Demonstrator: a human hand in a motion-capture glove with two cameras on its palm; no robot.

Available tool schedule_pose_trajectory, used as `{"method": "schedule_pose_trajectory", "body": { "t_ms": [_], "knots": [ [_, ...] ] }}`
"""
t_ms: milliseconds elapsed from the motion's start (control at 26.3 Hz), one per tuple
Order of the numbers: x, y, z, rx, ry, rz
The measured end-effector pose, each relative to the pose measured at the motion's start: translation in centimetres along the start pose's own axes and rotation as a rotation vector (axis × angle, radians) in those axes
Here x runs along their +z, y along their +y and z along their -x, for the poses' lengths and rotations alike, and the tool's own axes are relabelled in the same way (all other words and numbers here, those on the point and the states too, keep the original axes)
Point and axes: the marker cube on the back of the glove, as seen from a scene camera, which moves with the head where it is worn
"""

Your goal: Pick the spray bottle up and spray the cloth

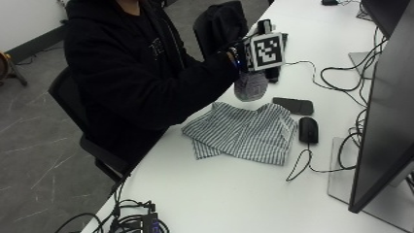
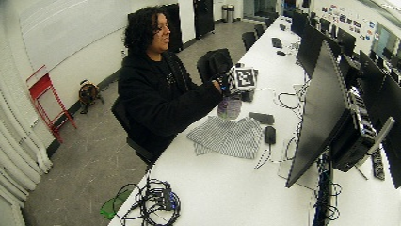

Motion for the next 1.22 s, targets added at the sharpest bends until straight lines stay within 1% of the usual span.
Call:
{"method": "schedule_pose_trajectory", "body": {
  "t_ms": [114, 152, 228, 380, 608, 1217],
  "knots": [
    [2.3, -1.7, -1.9, -0.052, -0.067, -0.135],
    [3.2, -1.9, -2.2, -0.069, -0.109, -0.141],
    [4.9, -1.6, -2.1, -0.103, -0.193, -0.101],
    [6.9, -0.8, -2.6, -0.133, -0.197, -0.058],
    [6.5, -0.7, -3.6, -0.092, -0.19, -0.11],
    [6.5, -0.4, -4.0, -0.113, -0.164, -0.127]
  ]
}}
